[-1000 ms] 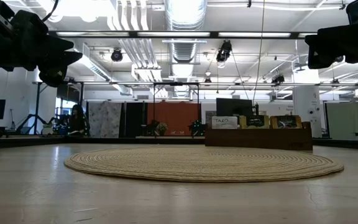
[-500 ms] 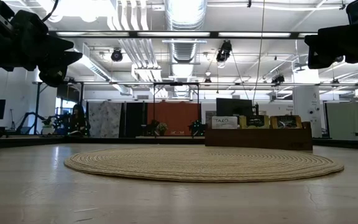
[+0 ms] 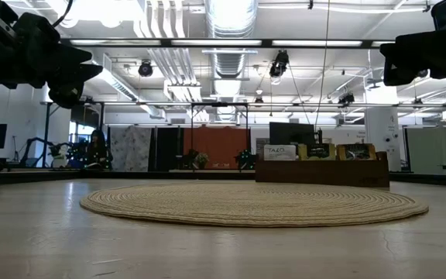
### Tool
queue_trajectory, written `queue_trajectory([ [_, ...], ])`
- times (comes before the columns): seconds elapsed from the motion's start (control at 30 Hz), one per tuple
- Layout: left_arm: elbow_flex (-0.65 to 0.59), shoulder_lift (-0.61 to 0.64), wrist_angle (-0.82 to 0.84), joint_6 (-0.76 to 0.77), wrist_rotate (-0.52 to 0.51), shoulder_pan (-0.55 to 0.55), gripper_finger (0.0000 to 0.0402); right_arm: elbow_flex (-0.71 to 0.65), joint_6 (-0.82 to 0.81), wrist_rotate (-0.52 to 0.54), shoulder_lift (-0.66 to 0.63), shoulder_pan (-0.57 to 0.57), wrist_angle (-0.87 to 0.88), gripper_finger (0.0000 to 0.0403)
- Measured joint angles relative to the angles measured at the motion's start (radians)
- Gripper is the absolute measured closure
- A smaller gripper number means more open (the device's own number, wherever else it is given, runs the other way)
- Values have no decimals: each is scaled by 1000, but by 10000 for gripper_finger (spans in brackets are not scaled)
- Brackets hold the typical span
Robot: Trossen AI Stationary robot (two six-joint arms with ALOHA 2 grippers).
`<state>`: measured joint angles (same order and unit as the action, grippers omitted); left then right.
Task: Pick & Place Tea
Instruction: Return to Home Position
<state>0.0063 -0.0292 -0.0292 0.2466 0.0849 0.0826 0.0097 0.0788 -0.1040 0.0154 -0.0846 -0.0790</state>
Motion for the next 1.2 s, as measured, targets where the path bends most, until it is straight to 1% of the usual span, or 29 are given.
queue_trajectory([
  [0.4,0,0,0,0,0,0,257,0,0,0,0,0,0,271],
  [0.87,0,0,0,0,0,0,257,0,0,0,0,0,0,285],
  [1.2,0,0,0,0,0,0,257,0,0,0,0,0,0,274],
])
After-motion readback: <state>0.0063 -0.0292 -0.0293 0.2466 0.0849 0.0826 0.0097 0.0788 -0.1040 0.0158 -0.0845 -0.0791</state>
